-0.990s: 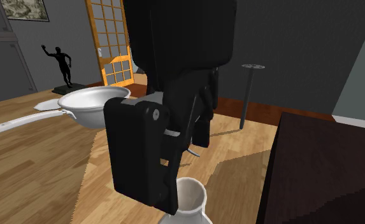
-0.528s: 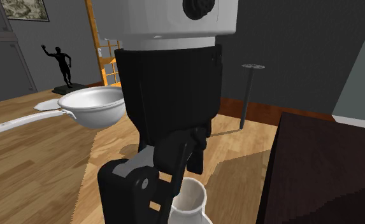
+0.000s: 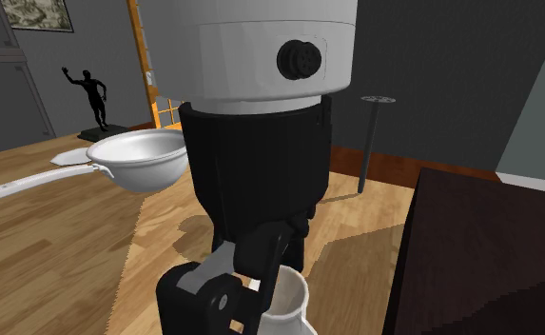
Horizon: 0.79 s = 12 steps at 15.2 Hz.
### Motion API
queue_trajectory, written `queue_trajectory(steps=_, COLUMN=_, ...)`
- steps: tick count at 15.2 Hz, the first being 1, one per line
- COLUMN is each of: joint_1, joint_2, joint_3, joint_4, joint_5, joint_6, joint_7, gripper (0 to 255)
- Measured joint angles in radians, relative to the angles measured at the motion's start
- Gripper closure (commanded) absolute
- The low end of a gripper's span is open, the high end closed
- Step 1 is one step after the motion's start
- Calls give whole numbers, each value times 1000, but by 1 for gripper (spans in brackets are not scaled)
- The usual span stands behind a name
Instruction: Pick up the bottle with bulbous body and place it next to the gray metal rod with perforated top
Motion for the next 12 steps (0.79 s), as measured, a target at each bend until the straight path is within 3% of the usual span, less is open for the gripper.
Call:
queue_trajectory(steps=1, joint_1=0, joint_2=0, joint_3=0, joint_4=0, joint_5=0, joint_6=0, joint_7=0, gripper=255)
queue_trajectory(steps=12, joint_1=-1, joint_2=-7, joint_3=2, joint_4=1, joint_5=7, joint_6=-7, joint_7=-5, gripper=255)
